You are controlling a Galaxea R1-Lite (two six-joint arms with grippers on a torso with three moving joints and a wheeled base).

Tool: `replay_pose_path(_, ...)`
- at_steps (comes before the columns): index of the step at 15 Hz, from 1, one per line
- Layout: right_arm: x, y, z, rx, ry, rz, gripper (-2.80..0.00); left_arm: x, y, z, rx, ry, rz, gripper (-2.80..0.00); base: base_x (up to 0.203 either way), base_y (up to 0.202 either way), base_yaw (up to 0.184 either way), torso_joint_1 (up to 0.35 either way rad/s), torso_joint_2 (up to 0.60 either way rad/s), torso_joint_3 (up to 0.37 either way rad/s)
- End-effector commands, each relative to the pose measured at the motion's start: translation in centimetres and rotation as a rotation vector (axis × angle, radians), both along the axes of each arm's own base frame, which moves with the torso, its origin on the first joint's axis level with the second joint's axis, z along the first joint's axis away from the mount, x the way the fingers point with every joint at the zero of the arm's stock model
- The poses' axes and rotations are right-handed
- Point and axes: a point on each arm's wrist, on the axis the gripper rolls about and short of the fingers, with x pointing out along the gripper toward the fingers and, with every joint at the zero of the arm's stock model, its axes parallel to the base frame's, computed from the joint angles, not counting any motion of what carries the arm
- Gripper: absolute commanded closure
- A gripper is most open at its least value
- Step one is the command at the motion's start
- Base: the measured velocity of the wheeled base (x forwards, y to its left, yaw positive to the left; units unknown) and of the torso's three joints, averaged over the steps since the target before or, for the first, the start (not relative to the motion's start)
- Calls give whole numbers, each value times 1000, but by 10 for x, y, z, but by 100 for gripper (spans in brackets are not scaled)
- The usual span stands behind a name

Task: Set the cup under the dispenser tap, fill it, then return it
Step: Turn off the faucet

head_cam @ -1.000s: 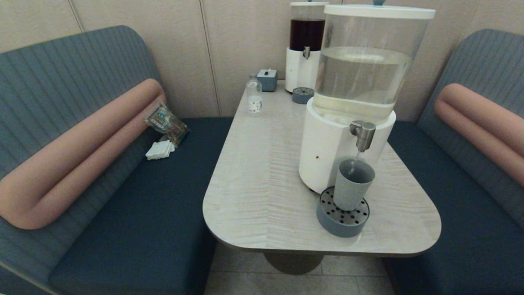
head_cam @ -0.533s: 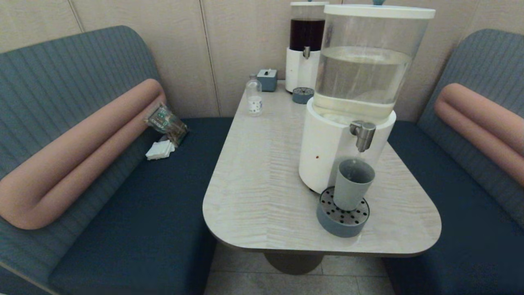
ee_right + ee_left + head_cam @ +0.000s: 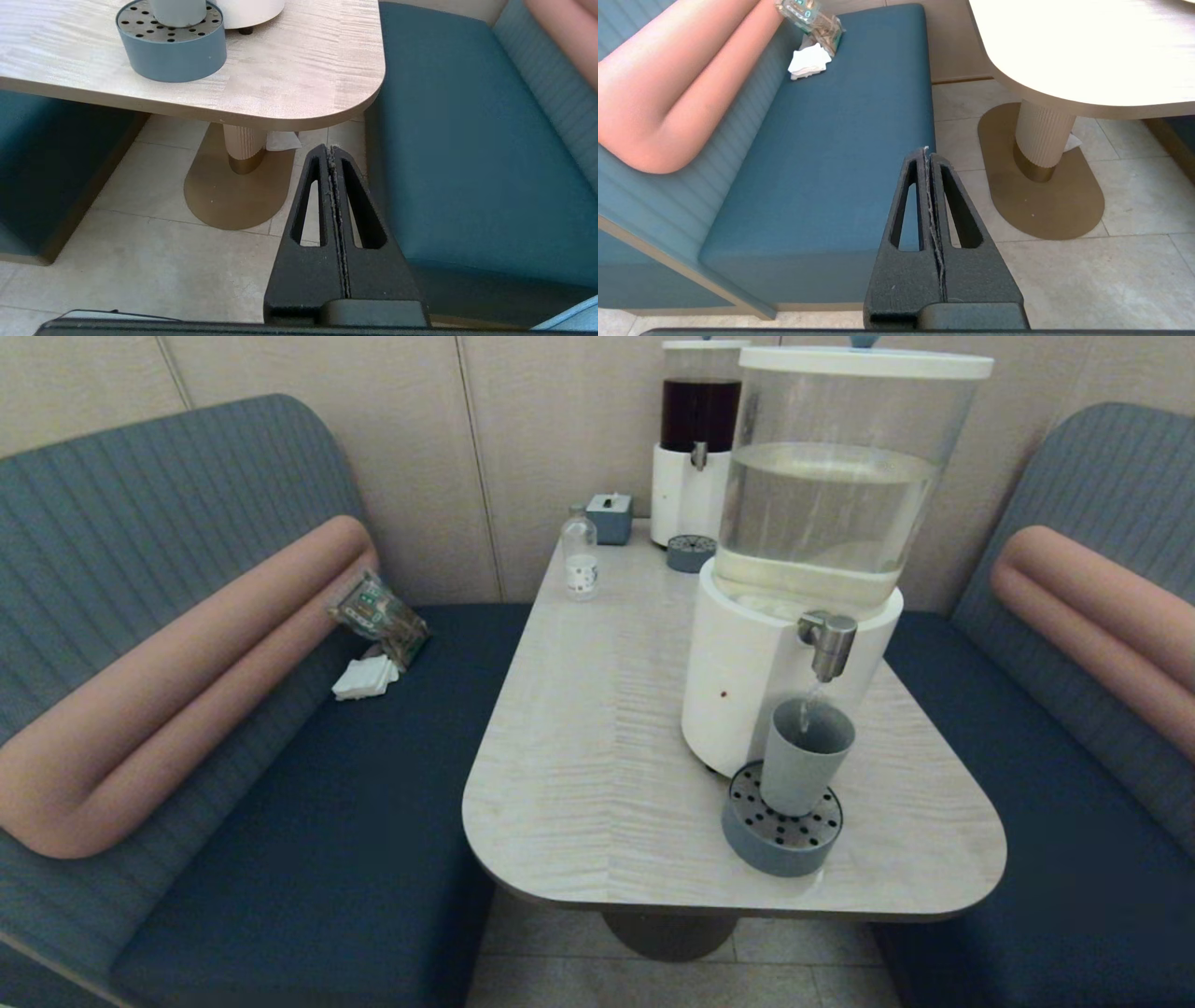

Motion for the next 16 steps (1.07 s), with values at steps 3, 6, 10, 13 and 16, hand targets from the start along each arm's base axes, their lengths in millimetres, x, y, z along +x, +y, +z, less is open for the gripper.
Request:
replay_pose_path(3,0,0,0,48,-2,-10,0,0,0,0,1,1,0,0,0,0,0,0,0,0)
replay_pose_path(6,0,0,0,48,-2,-9,0,0,0,0,1,1,0,0,0,0,0,0,0,0)
replay_pose_path(10,0,0,0,49,-2,-10,0,0,0,0,21,4,0,0,0,0,0,0,0,0)
replay_pose_path(13,0,0,0,50,-2,-10,0,0,0,0,25,3,-20,0,0,0,0,0,0,0)
replay_pose_path(16,0,0,0,49,-2,-9,0,-1,-1,0,92,8,-42,0,0,0,0,0,0,0)
